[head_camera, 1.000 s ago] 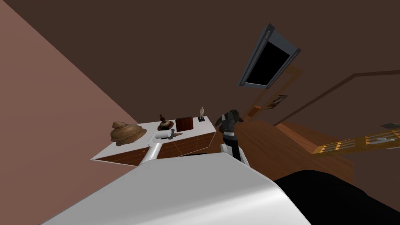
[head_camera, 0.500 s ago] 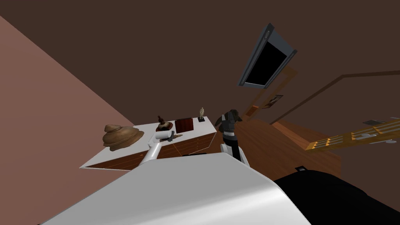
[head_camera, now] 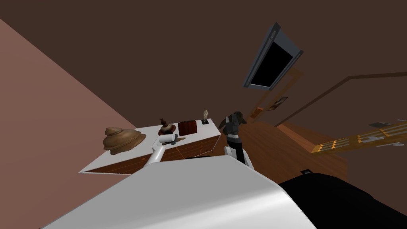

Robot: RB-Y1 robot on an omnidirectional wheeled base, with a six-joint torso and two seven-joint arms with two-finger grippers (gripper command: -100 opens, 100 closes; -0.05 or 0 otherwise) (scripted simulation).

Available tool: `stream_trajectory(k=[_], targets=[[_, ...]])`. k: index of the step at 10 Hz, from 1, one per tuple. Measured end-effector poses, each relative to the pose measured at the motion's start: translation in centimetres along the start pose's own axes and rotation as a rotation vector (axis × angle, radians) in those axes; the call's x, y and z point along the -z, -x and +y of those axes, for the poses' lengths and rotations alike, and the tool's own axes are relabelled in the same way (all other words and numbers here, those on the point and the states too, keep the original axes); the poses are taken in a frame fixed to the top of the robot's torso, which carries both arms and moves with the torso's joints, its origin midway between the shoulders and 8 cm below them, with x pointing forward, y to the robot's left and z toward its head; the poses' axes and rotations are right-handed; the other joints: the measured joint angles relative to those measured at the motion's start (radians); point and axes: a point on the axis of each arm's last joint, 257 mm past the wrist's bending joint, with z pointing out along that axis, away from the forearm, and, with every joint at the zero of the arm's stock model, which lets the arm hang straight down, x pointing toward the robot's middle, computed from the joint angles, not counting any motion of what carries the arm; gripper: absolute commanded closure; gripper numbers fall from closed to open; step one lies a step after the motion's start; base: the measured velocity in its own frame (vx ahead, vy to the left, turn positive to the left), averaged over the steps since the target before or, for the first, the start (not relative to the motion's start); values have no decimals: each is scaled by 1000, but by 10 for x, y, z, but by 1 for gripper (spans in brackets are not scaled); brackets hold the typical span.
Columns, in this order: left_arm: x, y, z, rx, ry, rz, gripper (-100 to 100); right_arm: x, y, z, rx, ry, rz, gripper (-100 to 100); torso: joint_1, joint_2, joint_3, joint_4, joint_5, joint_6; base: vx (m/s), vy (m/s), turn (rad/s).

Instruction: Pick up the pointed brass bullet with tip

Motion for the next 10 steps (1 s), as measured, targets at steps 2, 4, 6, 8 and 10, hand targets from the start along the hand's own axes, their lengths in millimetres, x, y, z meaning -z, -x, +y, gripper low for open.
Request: stream_trajectory(k=[2, 4, 6, 8, 10], targets=[[0, 0, 1, 3, 2, 0, 100, 0, 0, 0, 0, 0, 0, 0, 0, 0, 0, 0, 0, 1, 0, 0, 0], [0, 0, 1, 2, 2, 0, 100, 0, 0, 0, 0, 0, 0, 0, 0, 0, 0, 1, 0, 1, 0, 0, 0], [0, 0, 1, 2, 2, 0, 100, 0, 0, 0, 0, 0, 0, 0, -1, 0, 1, 1, -1, 1, -6, -3, 0], [7, 2, -4, 0, 0, 0, 100, 0, 0, 0, 0, 0, 0, 0, -2, 2, 2, 1, -1, 1, -19, -11, 1], [11, 3, -7, -2, 2, 0, 0, 0, 0, 0, 0, 0, 0, 0, -2, 2, 2, 1, -1, 0, -4, -2, 1]])
